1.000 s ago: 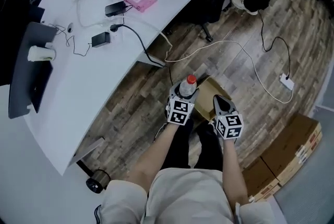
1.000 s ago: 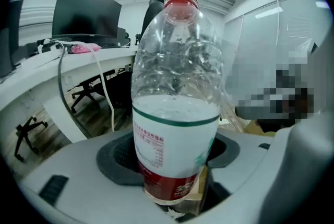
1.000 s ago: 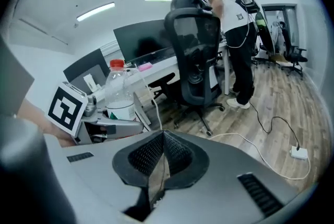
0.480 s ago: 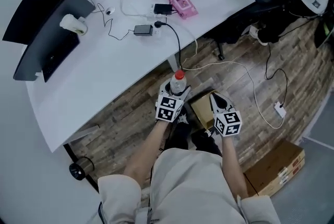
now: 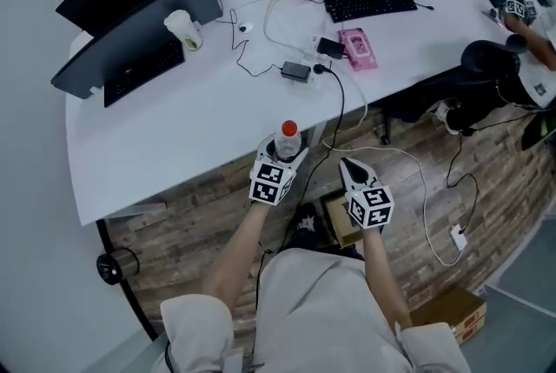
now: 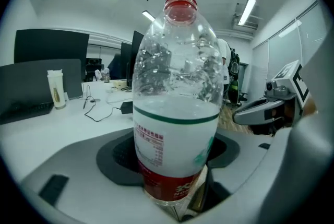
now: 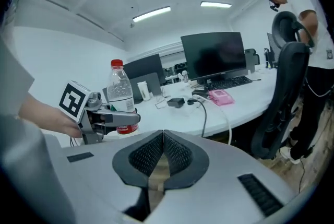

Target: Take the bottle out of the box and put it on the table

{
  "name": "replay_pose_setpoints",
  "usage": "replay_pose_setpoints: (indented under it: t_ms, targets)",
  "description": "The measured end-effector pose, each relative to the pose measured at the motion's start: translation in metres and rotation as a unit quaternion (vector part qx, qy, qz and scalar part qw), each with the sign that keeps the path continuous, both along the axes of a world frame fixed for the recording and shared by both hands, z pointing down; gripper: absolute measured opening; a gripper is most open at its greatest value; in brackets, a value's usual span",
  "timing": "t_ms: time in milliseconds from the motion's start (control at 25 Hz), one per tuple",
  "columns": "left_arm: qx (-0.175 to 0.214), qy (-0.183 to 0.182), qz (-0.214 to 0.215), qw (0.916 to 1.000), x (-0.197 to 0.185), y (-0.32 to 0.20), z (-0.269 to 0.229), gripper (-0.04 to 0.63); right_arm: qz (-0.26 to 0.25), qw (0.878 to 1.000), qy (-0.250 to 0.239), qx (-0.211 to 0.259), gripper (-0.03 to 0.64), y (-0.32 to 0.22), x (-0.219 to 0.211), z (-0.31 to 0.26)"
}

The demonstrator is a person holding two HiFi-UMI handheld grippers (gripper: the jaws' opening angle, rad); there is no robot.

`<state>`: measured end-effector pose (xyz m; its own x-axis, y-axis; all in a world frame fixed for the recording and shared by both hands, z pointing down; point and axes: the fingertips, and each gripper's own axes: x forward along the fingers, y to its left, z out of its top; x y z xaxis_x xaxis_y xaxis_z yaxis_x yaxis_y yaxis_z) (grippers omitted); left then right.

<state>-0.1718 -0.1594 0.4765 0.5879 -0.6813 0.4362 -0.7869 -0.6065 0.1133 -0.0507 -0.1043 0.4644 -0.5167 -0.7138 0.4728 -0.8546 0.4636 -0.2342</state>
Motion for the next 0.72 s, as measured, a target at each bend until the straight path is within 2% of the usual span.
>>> replay_pose_setpoints:
  t_ms: [360,520,720]
  targets:
    - [0.028,0.013,-0.025,0.9992,-0.084,-0.06,-0.003,0.324,-0.072,0.997,0.019,-0.008,0.04,-0.028,-0.082,-0.003]
    - [0.033,0.02,-0.036,0.9986,-0.106,-0.091,0.004,0.324,-0.1,0.994,0.033,-0.009,0.04,-0.044,-0.107,-0.002]
    - [0.019,0.027,-0.053,0.998,-0.126,-0.12,0.021,0.325,-0.11,0.993,0.033,-0.018,0.04,-0.064,-0.128,0.005]
